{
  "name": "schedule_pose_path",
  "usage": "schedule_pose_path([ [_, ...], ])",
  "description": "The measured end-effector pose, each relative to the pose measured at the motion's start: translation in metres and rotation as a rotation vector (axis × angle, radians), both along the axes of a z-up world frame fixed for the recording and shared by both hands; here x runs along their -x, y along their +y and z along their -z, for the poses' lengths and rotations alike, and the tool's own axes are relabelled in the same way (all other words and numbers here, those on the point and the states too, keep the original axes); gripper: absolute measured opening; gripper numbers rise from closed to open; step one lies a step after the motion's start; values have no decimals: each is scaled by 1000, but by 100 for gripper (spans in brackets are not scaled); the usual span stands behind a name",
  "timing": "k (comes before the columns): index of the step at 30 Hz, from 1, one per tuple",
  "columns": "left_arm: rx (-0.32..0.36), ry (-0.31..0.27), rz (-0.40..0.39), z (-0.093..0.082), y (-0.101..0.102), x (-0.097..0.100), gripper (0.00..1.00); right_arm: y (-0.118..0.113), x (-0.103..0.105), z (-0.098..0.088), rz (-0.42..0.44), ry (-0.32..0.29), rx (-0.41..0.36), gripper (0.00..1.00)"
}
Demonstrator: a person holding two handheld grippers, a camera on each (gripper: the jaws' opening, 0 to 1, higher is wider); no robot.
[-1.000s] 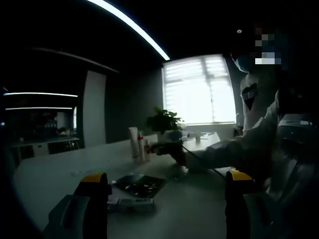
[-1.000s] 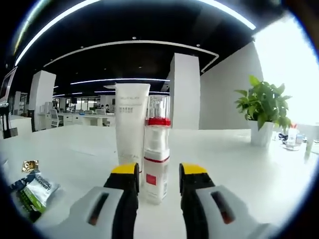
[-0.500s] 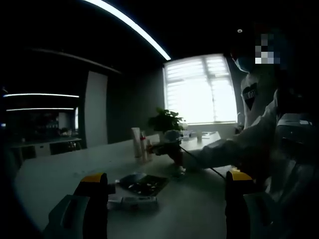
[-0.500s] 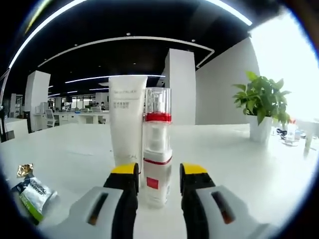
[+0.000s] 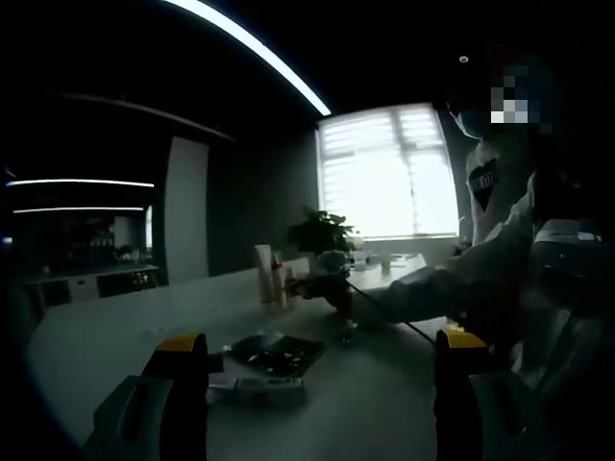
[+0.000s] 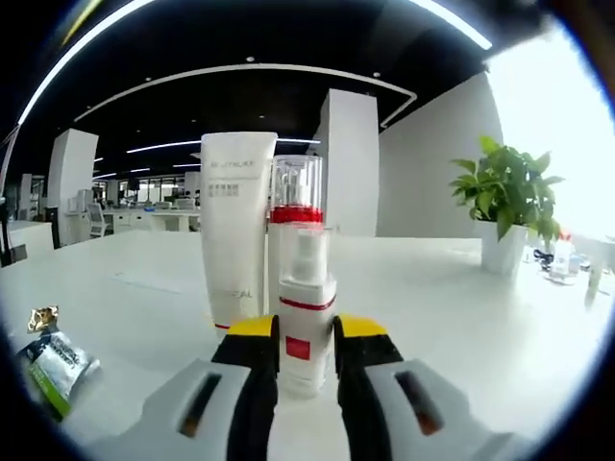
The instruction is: Arrange the skincare products in the storage area until every visible bottle or jar stands upright without overlapping.
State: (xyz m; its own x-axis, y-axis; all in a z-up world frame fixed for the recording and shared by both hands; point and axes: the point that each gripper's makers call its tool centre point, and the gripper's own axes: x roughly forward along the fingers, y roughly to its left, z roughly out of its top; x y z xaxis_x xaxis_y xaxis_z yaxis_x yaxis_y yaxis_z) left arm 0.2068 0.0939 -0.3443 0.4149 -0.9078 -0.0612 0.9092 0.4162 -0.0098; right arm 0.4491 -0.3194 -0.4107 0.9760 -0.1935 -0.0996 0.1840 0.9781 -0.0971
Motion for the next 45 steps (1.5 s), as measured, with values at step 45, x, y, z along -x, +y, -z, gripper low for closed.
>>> schedule_pose_path([
  [45, -12, -3, -4, -1, -7, 5, 100, 10, -6, -2, -265, -35, -9, 20],
])
